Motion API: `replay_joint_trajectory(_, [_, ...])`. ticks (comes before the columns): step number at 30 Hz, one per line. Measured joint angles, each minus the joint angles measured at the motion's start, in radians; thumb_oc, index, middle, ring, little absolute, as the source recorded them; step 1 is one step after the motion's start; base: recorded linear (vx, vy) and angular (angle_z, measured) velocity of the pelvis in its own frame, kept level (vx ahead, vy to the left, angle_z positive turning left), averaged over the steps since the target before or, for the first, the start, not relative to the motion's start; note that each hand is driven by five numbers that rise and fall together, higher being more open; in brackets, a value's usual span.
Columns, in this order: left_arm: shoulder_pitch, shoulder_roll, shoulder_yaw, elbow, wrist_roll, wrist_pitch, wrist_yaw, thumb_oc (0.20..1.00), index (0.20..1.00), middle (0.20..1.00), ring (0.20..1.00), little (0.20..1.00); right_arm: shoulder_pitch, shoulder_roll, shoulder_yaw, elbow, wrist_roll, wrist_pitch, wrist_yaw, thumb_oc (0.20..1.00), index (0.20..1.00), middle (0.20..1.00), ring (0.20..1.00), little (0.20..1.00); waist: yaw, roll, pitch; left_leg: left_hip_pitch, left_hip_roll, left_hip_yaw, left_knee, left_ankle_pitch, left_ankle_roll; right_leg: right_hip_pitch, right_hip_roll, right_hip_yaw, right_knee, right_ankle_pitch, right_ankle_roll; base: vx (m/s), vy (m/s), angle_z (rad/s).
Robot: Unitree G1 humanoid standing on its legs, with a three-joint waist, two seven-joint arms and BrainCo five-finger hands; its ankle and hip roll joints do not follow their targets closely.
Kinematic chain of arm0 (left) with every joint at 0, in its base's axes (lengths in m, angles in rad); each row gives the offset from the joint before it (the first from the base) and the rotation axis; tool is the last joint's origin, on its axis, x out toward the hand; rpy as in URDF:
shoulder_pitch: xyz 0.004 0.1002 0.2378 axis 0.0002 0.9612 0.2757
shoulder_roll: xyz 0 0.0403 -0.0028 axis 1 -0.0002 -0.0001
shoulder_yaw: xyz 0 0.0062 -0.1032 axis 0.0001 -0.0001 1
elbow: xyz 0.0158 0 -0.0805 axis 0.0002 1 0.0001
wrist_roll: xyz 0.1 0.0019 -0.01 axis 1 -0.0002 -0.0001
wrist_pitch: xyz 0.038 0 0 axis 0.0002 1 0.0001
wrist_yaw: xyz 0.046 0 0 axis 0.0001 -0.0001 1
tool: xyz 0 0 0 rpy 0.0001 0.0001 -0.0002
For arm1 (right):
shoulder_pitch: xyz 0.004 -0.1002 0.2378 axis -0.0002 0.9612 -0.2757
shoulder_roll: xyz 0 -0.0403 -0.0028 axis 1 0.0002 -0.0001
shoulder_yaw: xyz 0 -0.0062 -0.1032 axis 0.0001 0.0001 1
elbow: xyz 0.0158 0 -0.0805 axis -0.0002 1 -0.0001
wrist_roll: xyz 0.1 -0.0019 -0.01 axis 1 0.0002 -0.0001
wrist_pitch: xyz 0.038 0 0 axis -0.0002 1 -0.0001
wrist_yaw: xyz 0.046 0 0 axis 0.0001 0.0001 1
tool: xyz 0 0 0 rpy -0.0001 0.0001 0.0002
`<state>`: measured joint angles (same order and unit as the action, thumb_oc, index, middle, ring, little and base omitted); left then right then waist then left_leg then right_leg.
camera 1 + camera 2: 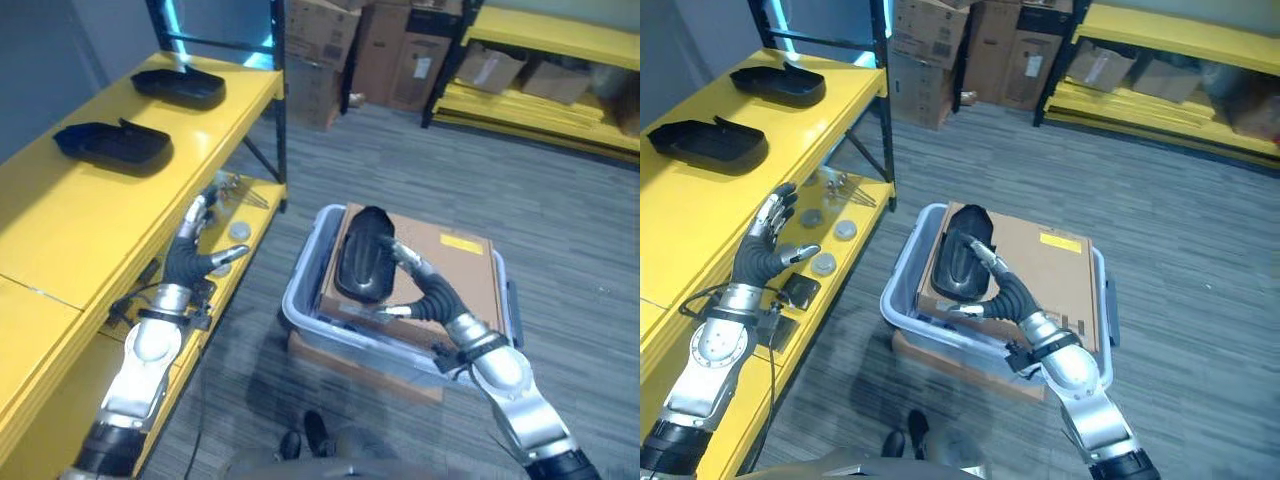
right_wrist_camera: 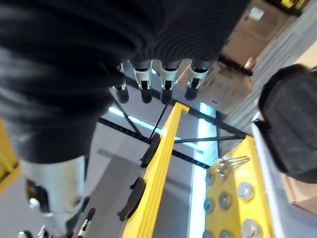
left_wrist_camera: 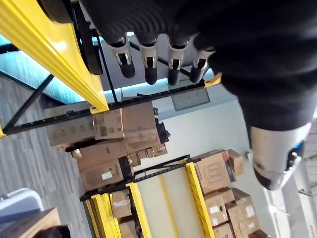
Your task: Move parts from the plastic box to the shelf.
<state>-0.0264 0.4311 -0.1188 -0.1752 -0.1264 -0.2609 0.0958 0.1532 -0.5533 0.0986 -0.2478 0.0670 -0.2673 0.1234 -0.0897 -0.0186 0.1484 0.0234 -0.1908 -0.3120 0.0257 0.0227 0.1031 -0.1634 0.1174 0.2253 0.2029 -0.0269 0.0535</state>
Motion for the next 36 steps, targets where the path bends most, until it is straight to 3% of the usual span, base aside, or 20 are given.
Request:
replay_joint_trajectory(2, [0.006, 0.005, 0.001, -0.001, -0.001, 0.001, -0.001, 1.0, 1.0, 1.0, 1.0, 1.0, -0.002, 0.005, -0.027, 0.031, -0.029, 0.001, -0.004, 1.0, 1.0, 1.0, 1.0, 1.0, 0.022, 0.007, 0.007, -0.005, 0.003, 0.12, -0.022, 0.02, 0.023, -0.063, -0.033, -0.035, 0.052, -0.01, 0.048, -0.13, -0.033, -1.48])
replay_joint_trajectory(4, [-0.004, 0.021, 0.0, 0.0, -0.001, 0.001, -0.002, 1.0, 1.0, 1.0, 1.0, 1.0, 0.001, 0.004, -0.027, 0.029, -0.037, 0.005, -0.007, 1.0, 1.0, 1.0, 1.0, 1.0, 0.019, 0.008, 0.026, -0.007, 0.001, 0.153, -0.025, 0.014, 0.015, -0.078, -0.067, -0.084, 0.051, -0.013, 0.067, -0.01, -0.059, -0.97])
replay_joint_trajectory(7, [-0.036, 0.023, -0.007, 0.033, -0.003, 0.002, -0.018, 1.0, 1.0, 1.0, 1.0, 1.0, 0.08, 0.005, -0.039, 0.028, -0.064, 0.007, -0.024, 1.0, 1.0, 1.0, 1.0, 1.0, 0.0, 0.003, 0.039, -0.007, 0.005, 0.155, -0.028, 0.007, 0.02, -0.073, -0.075, -0.085, 0.023, -0.009, 0.064, 0.03, -0.091, -0.19])
replay_joint_trajectory(10, [-0.038, 0.023, -0.01, 0.033, -0.013, 0.002, -0.018, 1.0, 1.0, 1.0, 1.0, 1.0, 0.109, 0.005, -0.075, 0.037, -0.104, 0.009, -0.044, 1.0, 1.0, 1.0, 1.0, 1.0, 0.007, 0.001, 0.051, -0.012, 0.007, 0.142, -0.028, 0.006, 0.021, -0.056, -0.101, 0.007, -0.027, 0.014, 0.056, 0.08, -0.093, 0.13])
replay_joint_trajectory(13, [-0.039, 0.024, -0.023, 0.033, -0.026, 0.002, -0.021, 1.0, 1.0, 1.0, 1.0, 1.0, 0.105, 0.005, -0.087, 0.04, -0.119, 0.01, -0.069, 1.0, 1.0, 1.0, 1.0, 1.0, 0.012, -0.008, 0.05, -0.013, 0.014, 0.105, -0.035, 0.008, 0.016, -0.013, -0.142, 0.037, -0.109, 0.037, 0.063, 0.08, -0.129, 0.24])
replay_joint_trajectory(16, [-0.021, 0.022, -0.059, 0.031, -0.041, 0.003, -0.024, 1.0, 1.0, 1.0, 1.0, 1.0, 0.017, 0.004, -0.084, 0.161, -0.169, 0.021, -0.135, 1.0, 1.0, 1.0, 1.0, 1.0, 0.036, -0.028, 0.043, -0.012, 0.048, 0.063, -0.07, 0.021, -0.023, 0.041, -0.142, -0.029, -0.231, 0.171, 0.046, -0.02, -0.12, 0.36])
replay_joint_trajectory(18, [-0.013, 0.021, -0.071, 0.031, -0.048, 0.004, -0.028, 1.0, 1.0, 1.0, 1.0, 1.0, -0.009, 0.003, -0.083, 0.191, -0.185, 0.035, -0.151, 1.0, 1.0, 1.0, 1.0, 1.0, 0.041, -0.025, 0.044, -0.012, 0.066, 0.06, -0.084, 0.026, -0.036, 0.04, -0.13, -0.045, -0.234, 0.18, 0.039, -0.11, -0.099, 0.41])
replay_joint_trajectory(19, [-0.028, 0.015, -0.105, 0.034, -0.077, 0.004, -0.034, 1.0, 1.0, 1.0, 1.0, 1.0, -0.074, 0.004, -0.068, 0.271, -0.192, 0.05, -0.202, 1.0, 1.0, 1.0, 1.0, 1.0, 0.054, -0.023, 0.045, -0.058, 0.082, 0.014, -0.076, 0.026, -0.069, 0.044, -0.122, -0.105, -0.273, 0.21, 0.004, -0.11, -0.101, 0.75])
replay_joint_trajectory(21, [-0.098, -0.005, -0.167, 0.058, -0.093, 0.005, -0.036, 1.0, 1.0, 1.0, 1.0, 1.0, -0.095, 0.004, -0.074, 0.315, -0.191, 0.064, -0.244, 1.0, 1.0, 1.0, 1.0, 1.0, 0.047, -0.016, 0.055, -0.102, 0.104, -0.011, -0.081, 0.022, -0.077, 0.035, -0.127, -0.195, -0.284, 0.216, -0.012, -0.1, -0.085, 1.62])
replay_joint_trajectory(22, [-0.165, -0.024, -0.216, 0.074, -0.12, 0.011, -0.038, 1.0, 1.0, 1.0, 1.0, 1.0, -0.109, 0.003, -0.075, 0.336, -0.193, 0.08, -0.279, 1.0, 1.0, 1.0, 1.0, 1.0, 0.025, -0.03, 0.063, -0.144, 0.142, 0.126, -0.078, -0.057, -0.096, 0.015, -0.16, -0.306, -0.284, 0.204, -0.039, -0.12, -0.062, 2.12])
replay_joint_trajectory(24, [-0.185, -0.038, -0.244, 0.059, -0.15, 0.008, -0.038, 1.0, 1.0, 1.0, 1.0, 1.0, -0.165, -0.001, -0.072, 0.345, -0.194, 0.094, -0.311, 1.0, 1.0, 1.0, 1.0, 1.0, 0.023, -0.022, 0.068, -0.179, 0.198, 0.25, -0.064, -0.051, -0.096, -0.016, -0.161, -0.346, -0.284, 0.2, -0.048, -0.1, -0.052, 1.19])
replay_joint_trajectory(26, [-0.184, -0.024, -0.26, 0.054, -0.169, 0.005, -0.037, 1.0, 1.0, 1.0, 1.0, 1.0, -0.286, -0.001, -0.06, 0.363, -0.225, 0.095, -0.34, 1.0, 1.0, 1.0, 1.0, 1.0, 0.041, 0.003, 0.081, -0.148, 0.234, 0.255, -0.064, -0.016, -0.112, -0.049, -0.135, -0.329, -0.284, 0.215, -0.048, -0.12, -0.022, -0.2])
replay_joint_trajectory(29, [-0.245, -0.02, -0.309, 0.073, -0.187, 0.005, -0.039, 1.0, 1.0, 1.0, 1.0, 1.0, -0.476, -0.003, -0.029, 0.45, -0.232, 0.097, -0.41, 1.0, 1.0, 1.0, 1.0, 1.0, 0.038, -0.007, 0.145, -0.17, 0.216, 0.265, -0.069, 0.024, -0.146, -0.09, -0.148, -0.308, -0.284, 0.233, -0.027, -0.09, 0.011, -0.2])
replay_joint_trajectory(31, [-0.313, -0.021, -0.358, 0.086, -0.187, 0.007, -0.048, 1.0, 1.0, 1.0, 1.0, 1.0, -0.557, -0.002, -0.009, 0.531, -0.256, 0.119, -0.455, 1.0, 1.0, 1.0, 1.0, 1.0, 0.043, -0.015, 0.193, -0.218, 0.191, 0.274, -0.063, 0.045, -0.14, -0.137, -0.167, -0.289, -0.284, 0.254, -0.012, -0.07, 0.016, -0.05])
replay_joint_trajectory(36, [-0.342, -0.031, -0.37, 0.087, -0.206, 0.007, -0.055, 1.0, 1.0, 1.0, 1.0, 1.0, -0.577, 0.004, 0.02, 0.621, -0.312, 0.159, -0.54, 1.0, 1.0, 1.0, 1.0, 1.0, 0.071, -0.003, 0.218, -0.245, 0.172, 0.277, -0.051, 0.049, -0.133, -0.158, -0.185, -0.283, -0.284, 0.261, -0.004, -0.04, 0.015, 0.03])
